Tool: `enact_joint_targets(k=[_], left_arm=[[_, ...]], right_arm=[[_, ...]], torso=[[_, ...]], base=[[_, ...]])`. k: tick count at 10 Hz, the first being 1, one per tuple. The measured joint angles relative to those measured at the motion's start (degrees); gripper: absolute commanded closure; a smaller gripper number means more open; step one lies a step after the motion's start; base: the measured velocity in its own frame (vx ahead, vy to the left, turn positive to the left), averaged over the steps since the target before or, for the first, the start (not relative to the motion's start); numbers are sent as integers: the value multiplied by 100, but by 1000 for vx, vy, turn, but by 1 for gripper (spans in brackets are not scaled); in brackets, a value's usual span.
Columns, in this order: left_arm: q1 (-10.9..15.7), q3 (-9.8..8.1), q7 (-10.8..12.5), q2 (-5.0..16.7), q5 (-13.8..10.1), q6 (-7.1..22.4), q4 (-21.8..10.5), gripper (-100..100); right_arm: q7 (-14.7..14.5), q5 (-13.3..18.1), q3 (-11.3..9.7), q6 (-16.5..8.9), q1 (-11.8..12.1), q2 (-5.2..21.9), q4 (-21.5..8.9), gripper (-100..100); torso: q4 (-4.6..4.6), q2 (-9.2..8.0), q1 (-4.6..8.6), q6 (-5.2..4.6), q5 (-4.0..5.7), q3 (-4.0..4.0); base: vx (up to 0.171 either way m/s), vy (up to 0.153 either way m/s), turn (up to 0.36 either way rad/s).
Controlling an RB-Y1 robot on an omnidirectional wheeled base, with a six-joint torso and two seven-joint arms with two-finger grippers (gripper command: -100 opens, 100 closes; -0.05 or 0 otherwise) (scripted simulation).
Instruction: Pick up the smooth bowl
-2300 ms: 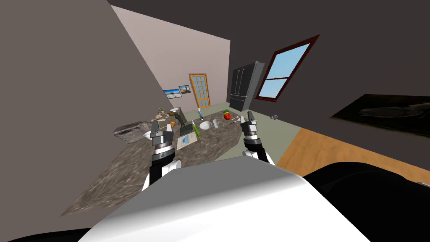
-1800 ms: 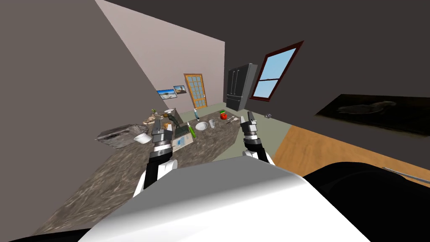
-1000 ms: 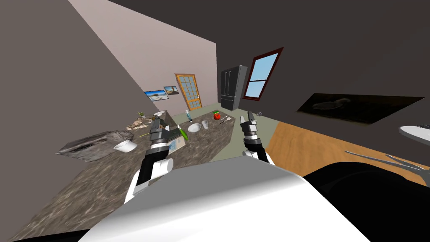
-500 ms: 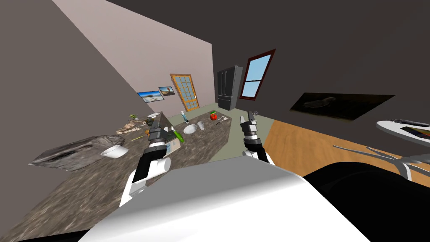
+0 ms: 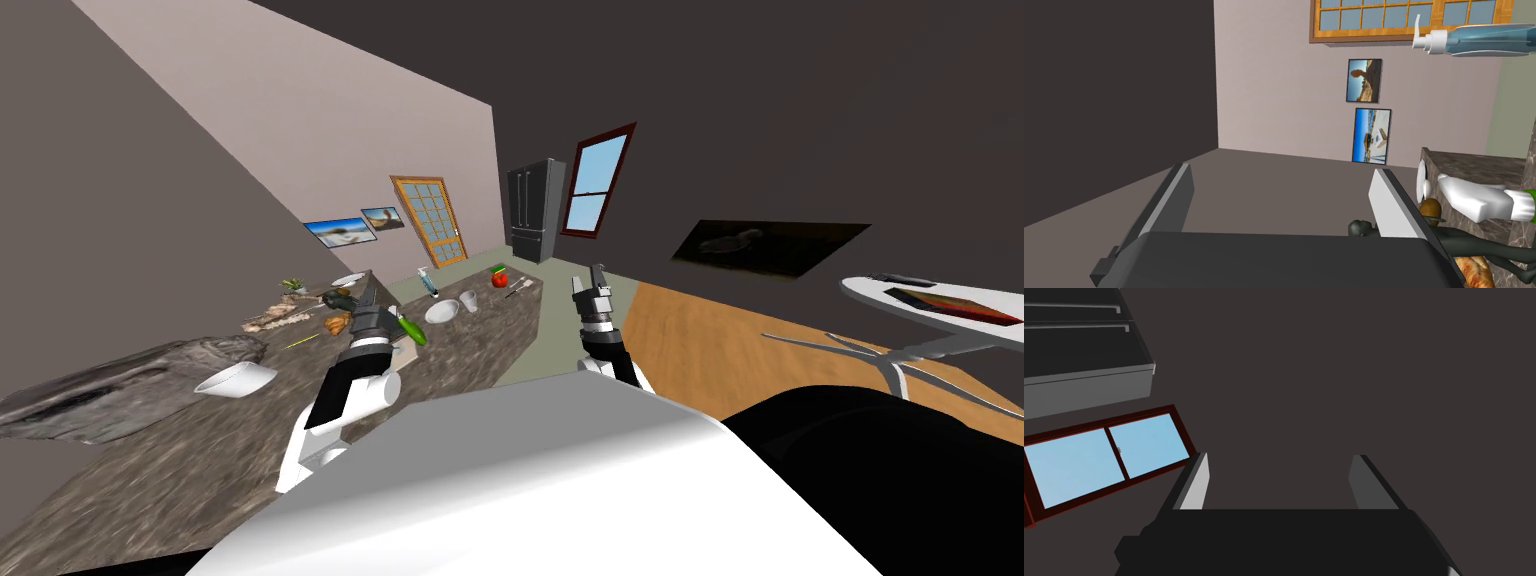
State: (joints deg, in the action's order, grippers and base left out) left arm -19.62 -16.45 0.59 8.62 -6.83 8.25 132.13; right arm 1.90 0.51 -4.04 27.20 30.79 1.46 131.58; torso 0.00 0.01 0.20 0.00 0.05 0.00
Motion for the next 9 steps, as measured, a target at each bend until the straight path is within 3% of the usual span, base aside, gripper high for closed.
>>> enact_joint_targets(k=[9], left_arm=[[362,-371,22,-24,-156,1432,-125,-100]], right_arm=[[0,0,1,0,1,0,0,0]], torso=[[0,-1,-14,3,-3,0]], base=[[12,-33,-90]])
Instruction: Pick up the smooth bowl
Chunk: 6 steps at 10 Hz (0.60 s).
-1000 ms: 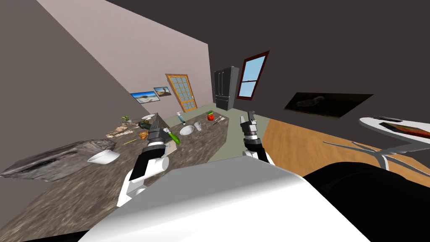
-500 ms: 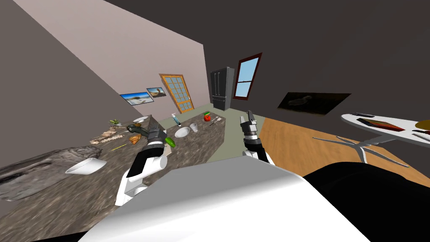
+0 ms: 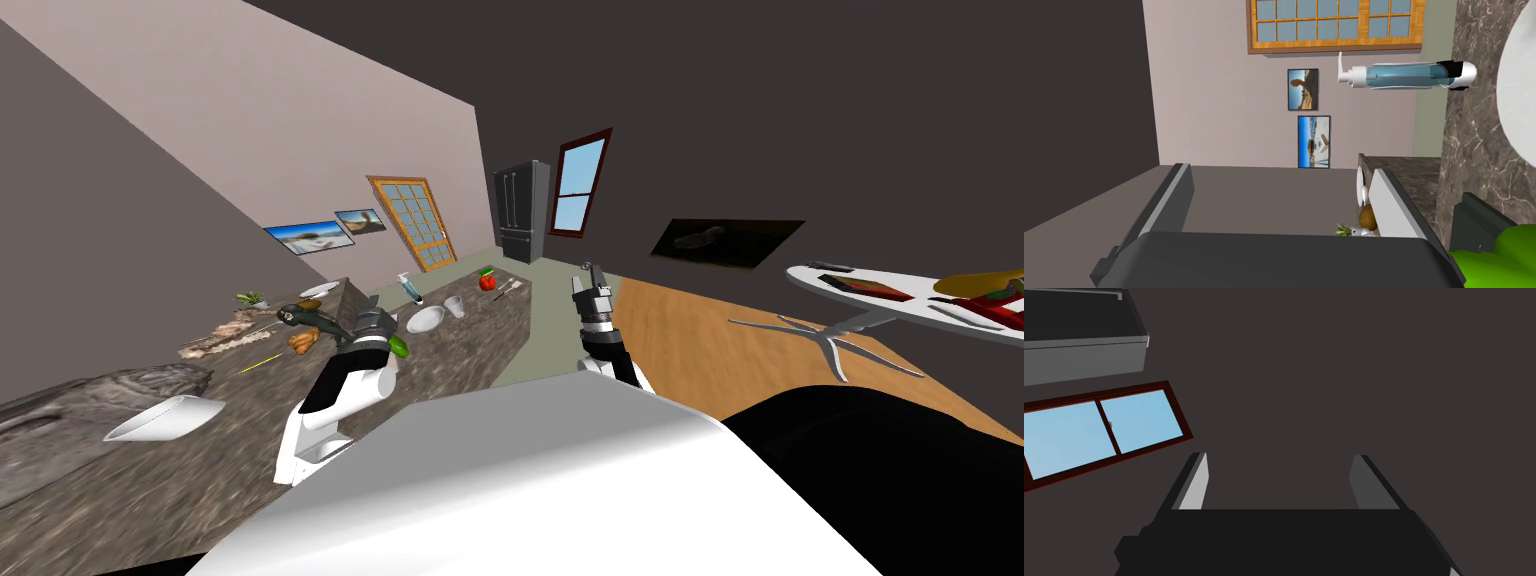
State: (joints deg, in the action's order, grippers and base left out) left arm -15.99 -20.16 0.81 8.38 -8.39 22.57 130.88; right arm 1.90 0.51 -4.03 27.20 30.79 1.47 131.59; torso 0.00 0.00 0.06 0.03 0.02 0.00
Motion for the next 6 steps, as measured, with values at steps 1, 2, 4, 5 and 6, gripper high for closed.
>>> enact_joint_targets(k=[1,2,4,5,6], left_arm=[[32,-55,21,26,-42,143,-52,-100],[49,-84,39,31,-60,300,-50,-100],[107,-95,46,-20,-36,569,-51,-100],[178,-118,58,-6,-39,726,-118,-100],[232,-157,87,6,-59,882,-159,-100]], right_arm=[[0,0,0,0,0,0,0,0],[0,0,0,0,0,0,0,0],[0,0,0,0,0,0,0,0],[0,0,0,0,0,0,0,0],[0,0,0,0,0,0,0,0]], torso=[[0,1,-1,-1,0,0],[0,-1,-3,1,0,0],[1,-2,-4,-1,-1,1],[0,-1,-6,1,-1,1],[0,0,-7,0,-2,0]], base=[[13,-12,-54],[5,-5,5],[10,-7,-78],[16,-2,-75],[14,2,-43]])
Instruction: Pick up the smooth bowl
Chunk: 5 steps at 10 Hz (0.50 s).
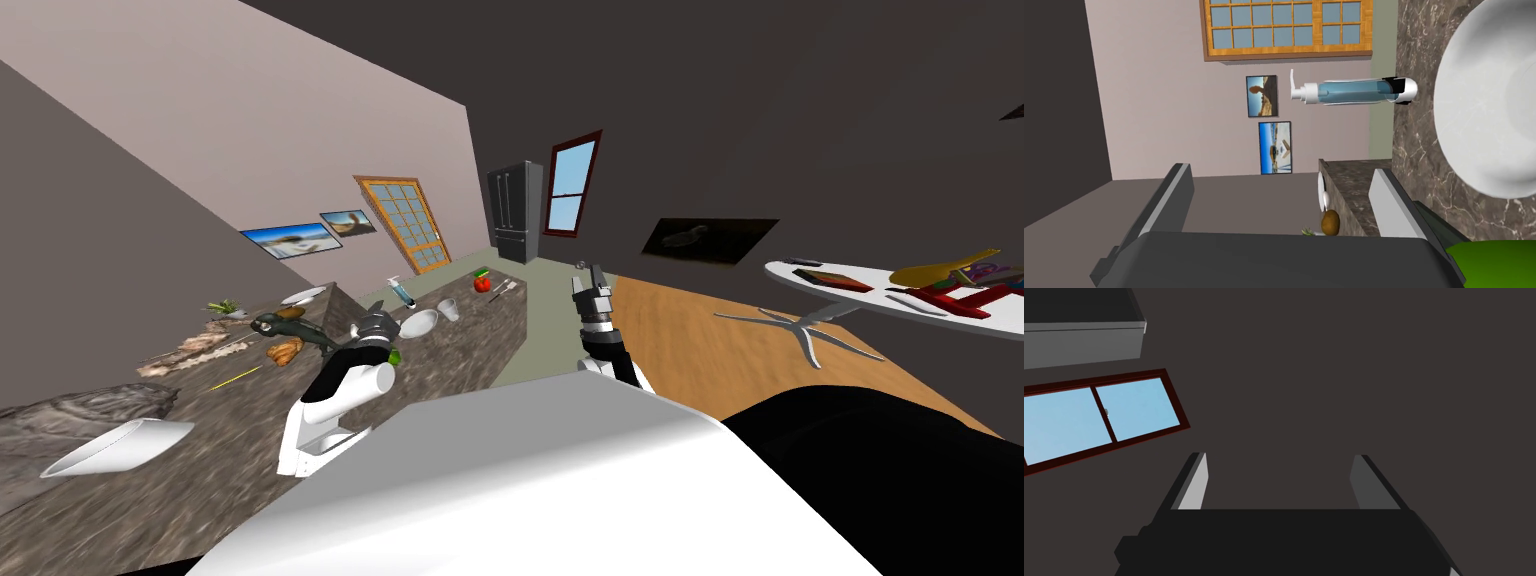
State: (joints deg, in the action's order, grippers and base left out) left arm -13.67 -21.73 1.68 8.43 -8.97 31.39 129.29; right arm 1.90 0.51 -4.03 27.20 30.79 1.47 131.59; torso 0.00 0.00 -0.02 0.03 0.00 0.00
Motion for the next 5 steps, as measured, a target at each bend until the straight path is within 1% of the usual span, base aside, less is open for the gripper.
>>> enact_joint_targets(k=[2,3,5], left_arm=[[88,-51,56,4,-16,358,-24,-100],[127,-58,75,-5,-9,517,-72,-100],[200,-73,104,-9,-6,742,-166,-100]], right_arm=[[0,0,0,0,0,0,0,0],[0,0,0,0,0,0,0,0],[0,0,0,0,0,0,0,0]], torso=[[0,1,-2,0,0,0],[0,-1,-3,1,-1,0],[1,-3,-4,0,-1,2]], base=[[15,5,-67],[0,0,0],[7,10,-60]])
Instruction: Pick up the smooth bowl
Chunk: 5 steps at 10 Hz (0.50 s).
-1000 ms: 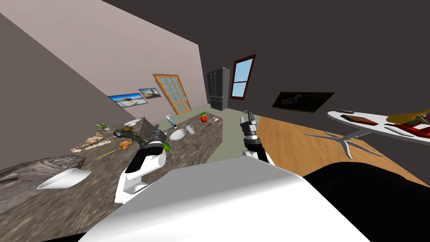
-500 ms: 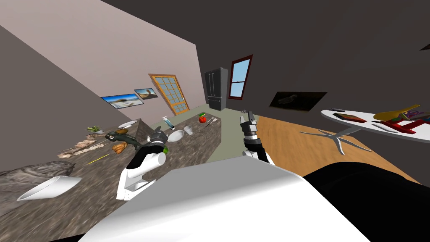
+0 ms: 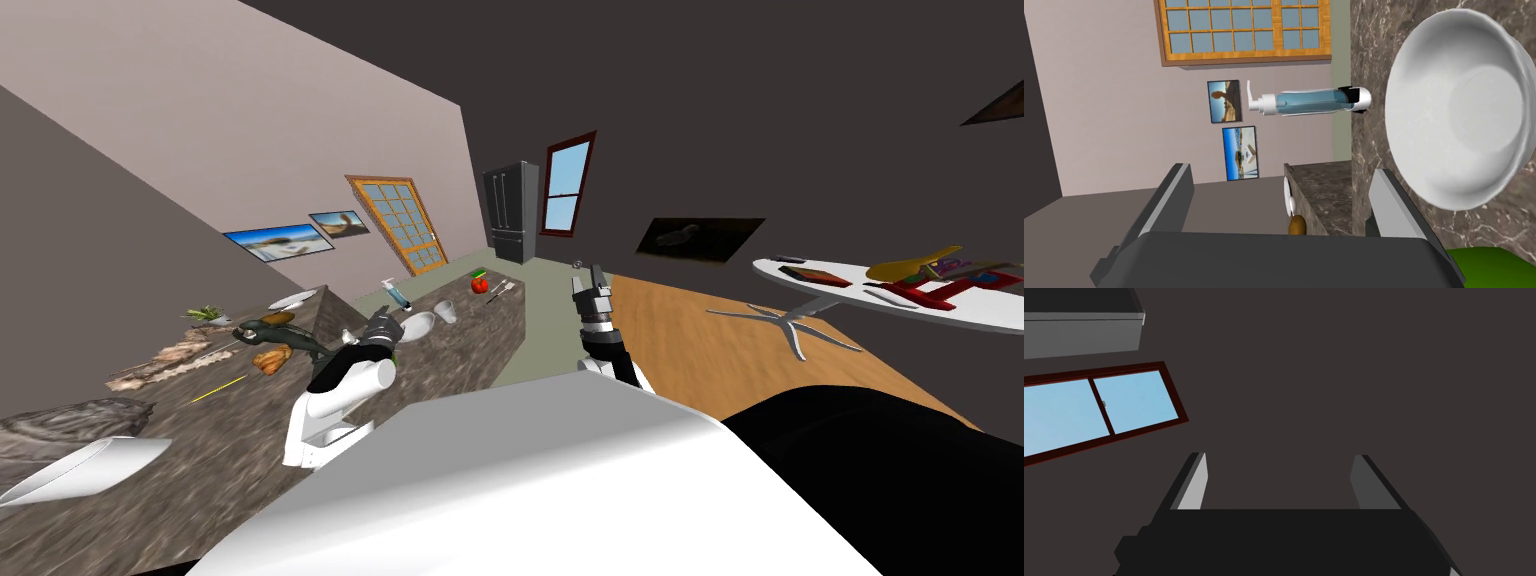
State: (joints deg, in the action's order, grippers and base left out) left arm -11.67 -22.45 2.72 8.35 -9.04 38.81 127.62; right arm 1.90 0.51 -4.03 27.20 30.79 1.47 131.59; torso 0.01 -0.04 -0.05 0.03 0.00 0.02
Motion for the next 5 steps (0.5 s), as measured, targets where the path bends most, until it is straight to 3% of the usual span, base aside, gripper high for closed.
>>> enact_joint_targets(k=[5], left_arm=[[224,-35,134,-22,41,774,-131,-100]], right_arm=[[0,0,0,0,0,0,0,0]], torso=[[0,1,-7,1,-1,-1]], base=[[9,17,-40]])
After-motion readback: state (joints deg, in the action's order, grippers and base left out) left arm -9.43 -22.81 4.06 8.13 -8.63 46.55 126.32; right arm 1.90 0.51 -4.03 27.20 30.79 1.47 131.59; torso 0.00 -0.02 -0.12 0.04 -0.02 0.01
